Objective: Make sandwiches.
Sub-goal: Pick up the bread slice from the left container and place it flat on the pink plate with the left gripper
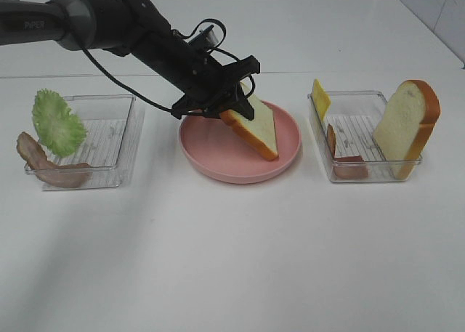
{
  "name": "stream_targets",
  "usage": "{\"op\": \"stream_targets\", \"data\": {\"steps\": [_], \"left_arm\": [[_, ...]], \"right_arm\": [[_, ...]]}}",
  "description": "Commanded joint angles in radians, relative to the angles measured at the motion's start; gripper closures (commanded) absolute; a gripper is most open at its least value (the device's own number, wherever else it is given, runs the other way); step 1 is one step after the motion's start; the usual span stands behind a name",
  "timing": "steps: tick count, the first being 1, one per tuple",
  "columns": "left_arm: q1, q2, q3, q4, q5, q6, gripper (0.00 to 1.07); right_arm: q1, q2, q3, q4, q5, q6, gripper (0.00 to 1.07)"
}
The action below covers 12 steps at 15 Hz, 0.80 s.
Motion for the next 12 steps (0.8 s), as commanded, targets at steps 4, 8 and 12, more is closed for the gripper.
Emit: {"op": "stream_targets", "data": {"steps": [4,8,12], "left_arm": [[-0.006,0.056,-0.065,0.000,0.067,-0.039,1.07],[-0.006,0.057,-0.065,0.009,0.065,-0.039,1.00],[-0.006,0.052,-0.066,0.017,0.055,-0.071,0.45]], "right_arm": [[-0.002,-0.028,0.004,0.001,-0.008,-0.002,0.11],[-0.002,-0.028,0.004,0.001,-0.008,-0.002,0.11],[-0.002,-0.028,0.004,0.001,-0.008,-0.002,0.11]]}}
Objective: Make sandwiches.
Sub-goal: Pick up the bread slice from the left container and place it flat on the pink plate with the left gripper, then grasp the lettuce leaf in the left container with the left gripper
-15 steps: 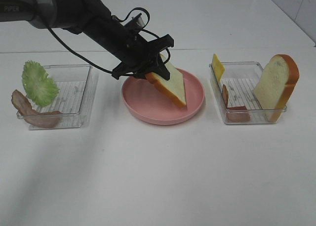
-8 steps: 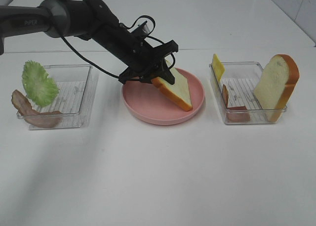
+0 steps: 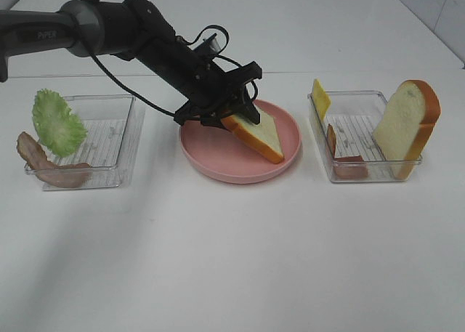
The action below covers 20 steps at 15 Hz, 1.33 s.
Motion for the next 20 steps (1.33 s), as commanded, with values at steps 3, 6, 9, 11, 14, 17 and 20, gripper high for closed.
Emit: {"op": "stream_targets", "data": {"steps": [3,6,9,11,14,17,20], "left_arm": [[-0.006,-0.004,-0.044,0.101,0.036,-0.051,0.21],[-0.006,-0.004,-0.186,0.347,0.215,-0.195,0.21],[-0.006,-0.004,-0.308,0.540,0.389,-0.270,0.21],[-0.006,-0.023,-0.384,0.605,0.440,-0.277,0.21],[0.000,-0.080,-0.383,0.666,0.440,-0.268,0.21],[0.046,-0.241,-0.258,0.773,0.440,-0.244,0.22],[0.189,-0.438,-0.029,0.827,0.440,-0.230,0.22]], "right_arm": [[-0.002,-0.028,0.004,0.001,-0.008,-0.002,0.11],[-0.002,-0.028,0.004,0.001,-0.008,-0.002,0.11],[-0.002,-0.028,0.004,0.001,-0.008,-0.002,0.11],[-0.002,-0.028,0.004,0.001,-0.008,-0.002,0.11],[-0.002,-0.028,0.004,0.001,-0.008,-0.002,0.11],[-0.002,-0.028,0.004,0.001,-0.008,-0.002,0.11],[-0.002,-0.028,0.004,0.001,-0.008,-0.002,0.11]]}}
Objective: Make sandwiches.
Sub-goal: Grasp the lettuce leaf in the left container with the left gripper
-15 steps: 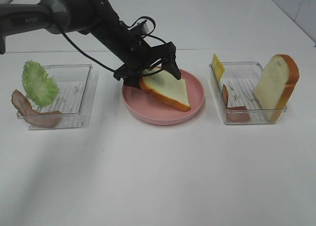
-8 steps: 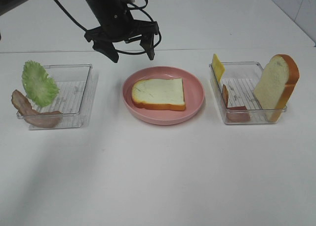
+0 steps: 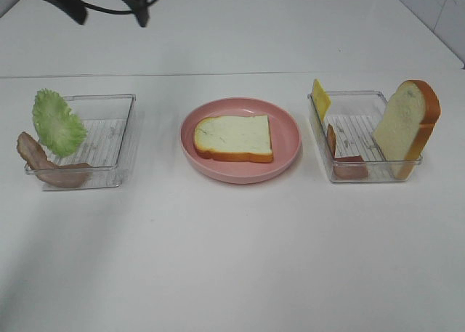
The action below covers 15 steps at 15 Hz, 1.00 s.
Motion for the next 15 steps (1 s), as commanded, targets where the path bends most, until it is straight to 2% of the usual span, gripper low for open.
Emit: {"op": "stream_targets", "data": {"steps": [1,2,3,5,15], "left_arm": [[0.088,-0.077,0.107,0.018,0.104,0.004,0.22],[0.156,-0.100,0.153,0.014,0.104,0.007,0.22],[0.187,-0.098,0.159,0.001,0.104,0.008,0.22],[0.212,-0.073,0.159,-0.039,0.104,0.023,0.22],[0.212,0.087,0.159,0.029,0.104,0.030,0.22]], "right_arm": [[-0.002,-0.028,0.004,0.001,-0.008,-0.002,0.11],[-0.002,-0.028,0.004,0.001,-0.008,-0.002,0.11],[-0.002,-0.028,0.004,0.001,-0.008,-0.002,0.11],[-0.002,-0.028,0.004,0.001,-0.008,-0.002,0.11],[-0.002,-0.028,0.004,0.001,-0.008,-0.001,0.11]]}}
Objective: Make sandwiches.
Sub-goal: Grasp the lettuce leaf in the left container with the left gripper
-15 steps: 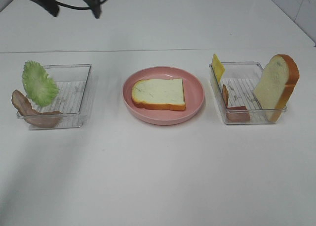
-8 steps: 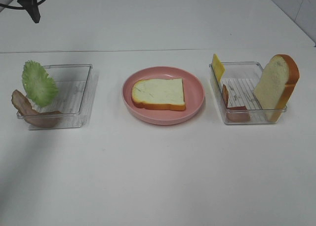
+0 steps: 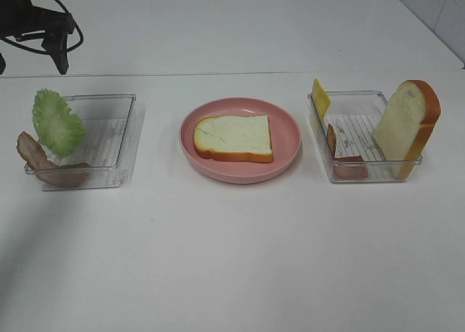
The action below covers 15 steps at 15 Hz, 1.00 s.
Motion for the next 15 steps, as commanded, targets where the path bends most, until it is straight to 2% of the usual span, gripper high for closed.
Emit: {"op": "stream_targets", "data": {"steps": [1,6,10,15], "left_arm": [[-0.001,0.053,0.005,0.005,0.097,0.005,0.22],[-0.001,0.145,-0.001,0.005,0.091,0.003,0.22],[-0.001,0.158,-0.001,0.005,0.055,0.000,0.22],[-0.001,0.160,-0.001,0.004,0.053,0.003,0.39]], "right_arm": [[-0.002,-0.028,0.004,0.001,-0.008,-0.001,0.11],[-0.002,-0.028,0.004,0.001,-0.008,-0.001,0.11],[-0.002,-0.028,0.004,0.001,-0.008,-0.001,0.11],[-0.002,-0.028,0.004,0.001,-0.008,-0.001,0.11]]}}
